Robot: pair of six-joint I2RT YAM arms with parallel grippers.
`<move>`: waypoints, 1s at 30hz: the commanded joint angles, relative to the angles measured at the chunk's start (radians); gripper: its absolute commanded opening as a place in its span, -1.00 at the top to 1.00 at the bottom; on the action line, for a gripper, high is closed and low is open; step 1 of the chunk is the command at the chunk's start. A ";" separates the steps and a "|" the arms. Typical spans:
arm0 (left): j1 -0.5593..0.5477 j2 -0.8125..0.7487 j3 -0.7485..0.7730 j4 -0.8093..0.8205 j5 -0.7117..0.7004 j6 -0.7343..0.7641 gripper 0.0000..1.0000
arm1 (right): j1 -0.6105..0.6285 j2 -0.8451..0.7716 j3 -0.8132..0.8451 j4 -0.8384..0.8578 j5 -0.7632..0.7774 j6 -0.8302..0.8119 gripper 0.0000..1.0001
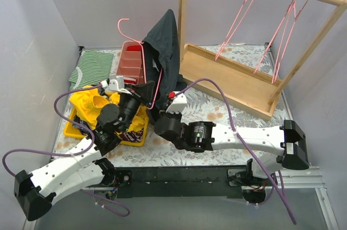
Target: Place the shorts on the hanger
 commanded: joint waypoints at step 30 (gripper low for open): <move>-0.506 -0.016 -0.290 -0.079 -0.471 -0.278 1.00 | 0.024 -0.153 0.016 -0.057 -0.088 -0.139 0.97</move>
